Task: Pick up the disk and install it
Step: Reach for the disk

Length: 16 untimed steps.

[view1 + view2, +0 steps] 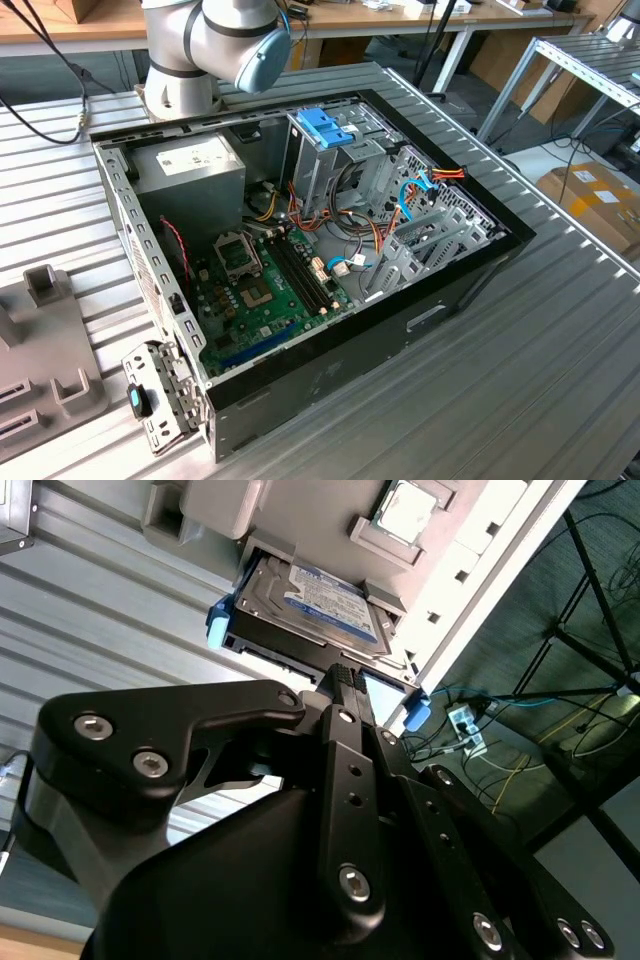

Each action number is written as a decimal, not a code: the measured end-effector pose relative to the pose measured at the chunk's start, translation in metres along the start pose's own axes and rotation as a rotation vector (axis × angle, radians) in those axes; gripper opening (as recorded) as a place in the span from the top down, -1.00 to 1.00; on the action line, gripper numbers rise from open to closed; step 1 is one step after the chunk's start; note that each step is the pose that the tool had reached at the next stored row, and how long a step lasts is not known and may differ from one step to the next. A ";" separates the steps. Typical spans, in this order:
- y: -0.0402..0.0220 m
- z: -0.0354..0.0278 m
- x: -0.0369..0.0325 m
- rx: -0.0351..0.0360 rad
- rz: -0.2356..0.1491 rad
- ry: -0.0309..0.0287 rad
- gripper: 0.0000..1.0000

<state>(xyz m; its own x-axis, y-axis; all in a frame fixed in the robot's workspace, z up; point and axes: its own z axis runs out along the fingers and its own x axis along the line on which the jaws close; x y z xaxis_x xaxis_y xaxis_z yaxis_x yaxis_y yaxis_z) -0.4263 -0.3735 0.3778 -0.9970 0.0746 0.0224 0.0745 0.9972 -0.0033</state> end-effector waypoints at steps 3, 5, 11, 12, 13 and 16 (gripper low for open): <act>0.0000 0.0000 0.0000 0.0000 0.000 0.0000 0.79; 0.0000 0.0000 0.0001 0.0000 0.000 -0.0001 0.79; 0.0002 0.0013 0.0037 0.0000 0.000 0.0000 0.79; 0.0002 0.0015 0.0050 0.0000 0.000 0.0000 0.79; 0.0003 0.0017 0.0062 0.0000 0.000 0.0000 0.79; 0.0002 0.0023 0.0106 0.0000 0.000 0.0000 0.79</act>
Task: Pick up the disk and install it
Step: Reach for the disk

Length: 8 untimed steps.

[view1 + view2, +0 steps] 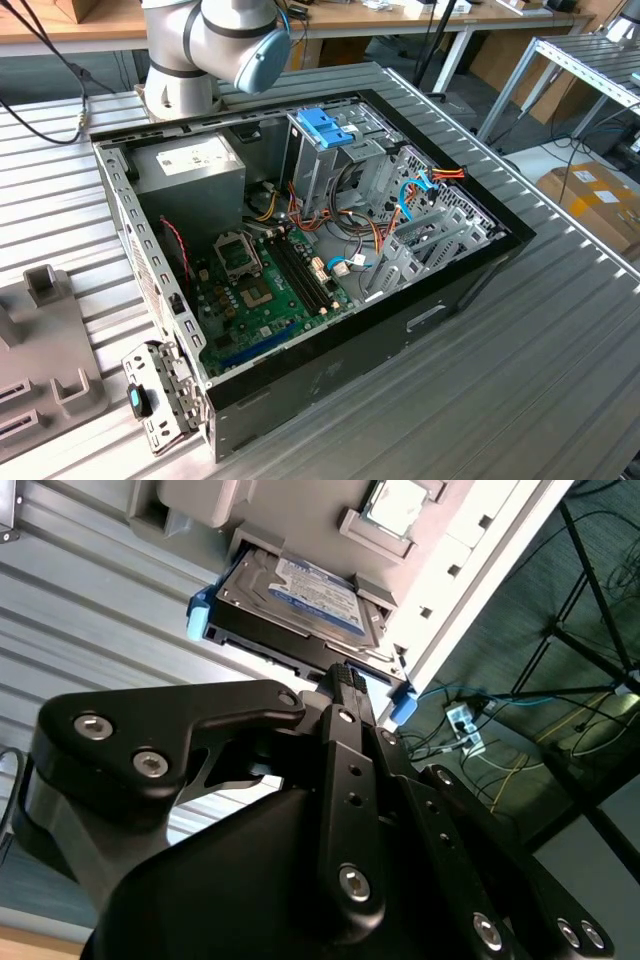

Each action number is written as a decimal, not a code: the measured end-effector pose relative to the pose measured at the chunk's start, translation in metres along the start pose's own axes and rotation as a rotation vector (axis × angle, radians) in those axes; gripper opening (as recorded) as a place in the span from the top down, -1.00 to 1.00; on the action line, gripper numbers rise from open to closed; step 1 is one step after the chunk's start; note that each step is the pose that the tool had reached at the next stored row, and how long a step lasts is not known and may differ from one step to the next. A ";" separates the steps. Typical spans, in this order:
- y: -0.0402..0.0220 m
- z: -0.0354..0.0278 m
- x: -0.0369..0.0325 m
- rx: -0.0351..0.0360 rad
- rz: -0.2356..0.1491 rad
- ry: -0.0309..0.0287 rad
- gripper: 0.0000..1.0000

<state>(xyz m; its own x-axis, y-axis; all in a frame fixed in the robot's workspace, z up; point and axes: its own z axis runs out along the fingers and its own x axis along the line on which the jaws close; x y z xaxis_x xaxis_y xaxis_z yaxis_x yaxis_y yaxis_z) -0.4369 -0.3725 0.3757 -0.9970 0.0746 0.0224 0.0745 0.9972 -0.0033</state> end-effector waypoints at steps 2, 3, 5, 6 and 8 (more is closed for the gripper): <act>0.0000 0.0001 0.0016 0.0000 0.000 0.0001 0.79; 0.0000 0.0002 0.0016 0.0000 0.000 0.0000 0.79; 0.0000 0.0002 0.0017 0.0000 0.000 0.0001 0.79; 0.0000 0.0002 0.0018 0.0000 0.000 0.0000 0.79; 0.0000 0.0004 0.0018 0.0000 0.000 0.0000 0.79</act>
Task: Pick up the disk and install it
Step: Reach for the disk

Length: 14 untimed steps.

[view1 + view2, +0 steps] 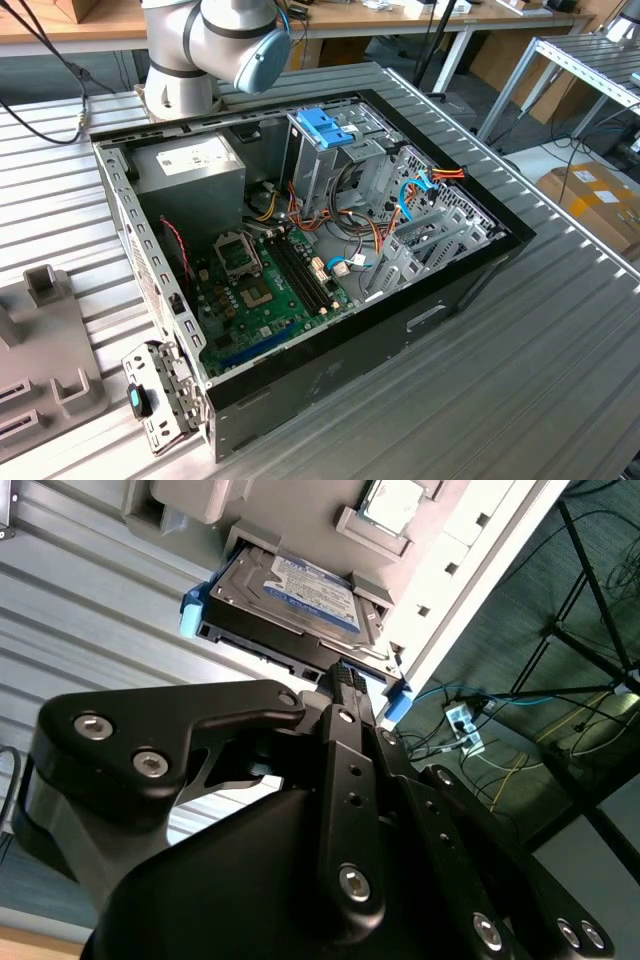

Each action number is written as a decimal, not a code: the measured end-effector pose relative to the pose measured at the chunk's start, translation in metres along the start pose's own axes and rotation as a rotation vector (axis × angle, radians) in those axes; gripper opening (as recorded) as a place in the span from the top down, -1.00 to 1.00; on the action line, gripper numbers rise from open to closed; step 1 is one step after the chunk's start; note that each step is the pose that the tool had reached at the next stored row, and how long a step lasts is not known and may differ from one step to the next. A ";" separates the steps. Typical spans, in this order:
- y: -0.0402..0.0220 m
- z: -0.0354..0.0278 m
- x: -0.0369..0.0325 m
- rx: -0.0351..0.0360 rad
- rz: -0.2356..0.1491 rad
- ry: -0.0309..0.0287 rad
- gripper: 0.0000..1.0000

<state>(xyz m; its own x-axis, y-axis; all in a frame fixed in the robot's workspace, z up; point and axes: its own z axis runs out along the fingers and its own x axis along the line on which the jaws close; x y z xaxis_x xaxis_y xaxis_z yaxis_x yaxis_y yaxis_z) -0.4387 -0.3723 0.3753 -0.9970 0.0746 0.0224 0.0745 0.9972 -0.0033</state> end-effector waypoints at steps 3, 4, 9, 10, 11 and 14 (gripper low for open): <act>0.0000 0.0013 0.0000 0.0000 0.000 0.0000 0.79; 0.0000 0.0013 0.0000 0.0000 0.000 0.0001 0.79; 0.0003 0.0020 0.0010 -0.0002 0.000 -0.0002 0.79; 0.0003 0.0020 0.0014 0.0000 0.000 0.0000 0.79; 0.0003 0.0021 0.0018 0.0000 0.000 0.0000 0.79; 0.0003 0.0022 0.0024 0.0000 0.000 0.0000 0.79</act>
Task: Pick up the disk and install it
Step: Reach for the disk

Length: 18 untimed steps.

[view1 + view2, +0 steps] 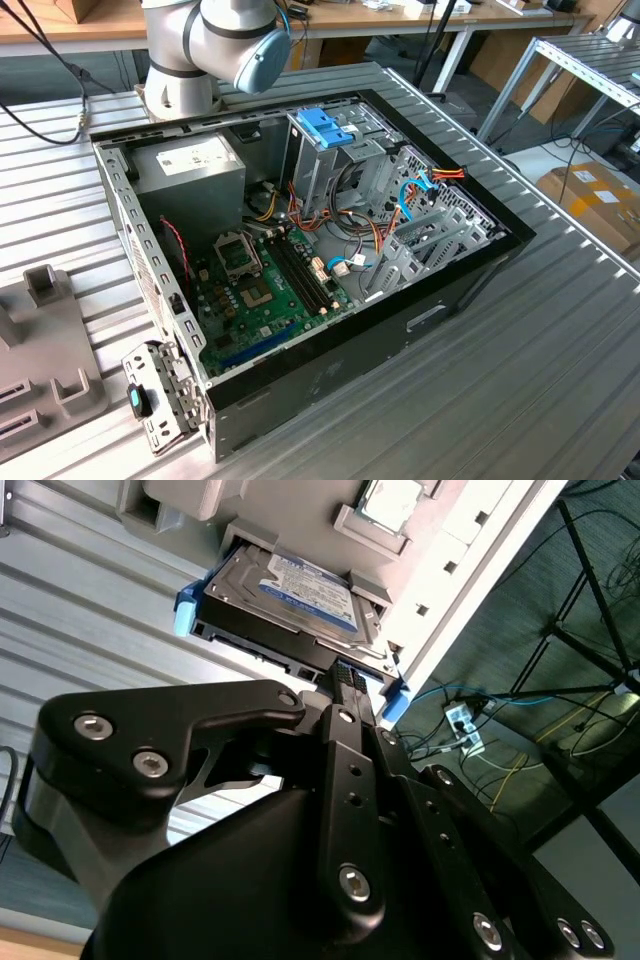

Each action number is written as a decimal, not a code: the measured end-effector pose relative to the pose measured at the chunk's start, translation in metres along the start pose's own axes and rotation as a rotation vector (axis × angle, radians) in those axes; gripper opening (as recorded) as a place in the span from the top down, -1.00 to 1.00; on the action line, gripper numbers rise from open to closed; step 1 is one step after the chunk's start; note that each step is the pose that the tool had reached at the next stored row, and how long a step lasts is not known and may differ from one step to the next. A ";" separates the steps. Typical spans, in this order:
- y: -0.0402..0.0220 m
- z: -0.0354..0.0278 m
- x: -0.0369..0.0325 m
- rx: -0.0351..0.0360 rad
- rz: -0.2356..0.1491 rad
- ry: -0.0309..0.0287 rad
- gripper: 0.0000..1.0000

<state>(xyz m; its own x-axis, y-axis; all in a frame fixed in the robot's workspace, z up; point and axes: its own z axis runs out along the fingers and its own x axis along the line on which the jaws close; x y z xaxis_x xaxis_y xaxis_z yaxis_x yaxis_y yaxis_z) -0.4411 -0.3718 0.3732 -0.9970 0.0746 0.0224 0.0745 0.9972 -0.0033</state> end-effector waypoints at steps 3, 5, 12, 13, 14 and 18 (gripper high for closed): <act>0.0000 0.0000 0.0001 0.0000 0.000 0.0000 0.79; 0.0000 0.0000 0.0001 0.0000 0.000 0.0000 0.79; 0.0000 0.0039 0.0001 0.0000 0.000 -0.0001 0.79; 0.0000 0.0057 0.0000 0.0000 0.000 -0.0001 0.79; 0.0000 0.0062 0.0000 0.0000 0.000 0.0000 0.79; 0.0000 0.0075 0.0000 0.0000 0.000 0.0001 0.79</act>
<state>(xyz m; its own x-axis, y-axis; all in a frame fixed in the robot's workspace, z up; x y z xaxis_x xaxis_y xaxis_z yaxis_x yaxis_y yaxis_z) -0.4413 -0.3718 0.3657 -0.9970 0.0746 0.0225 0.0746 0.9972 -0.0033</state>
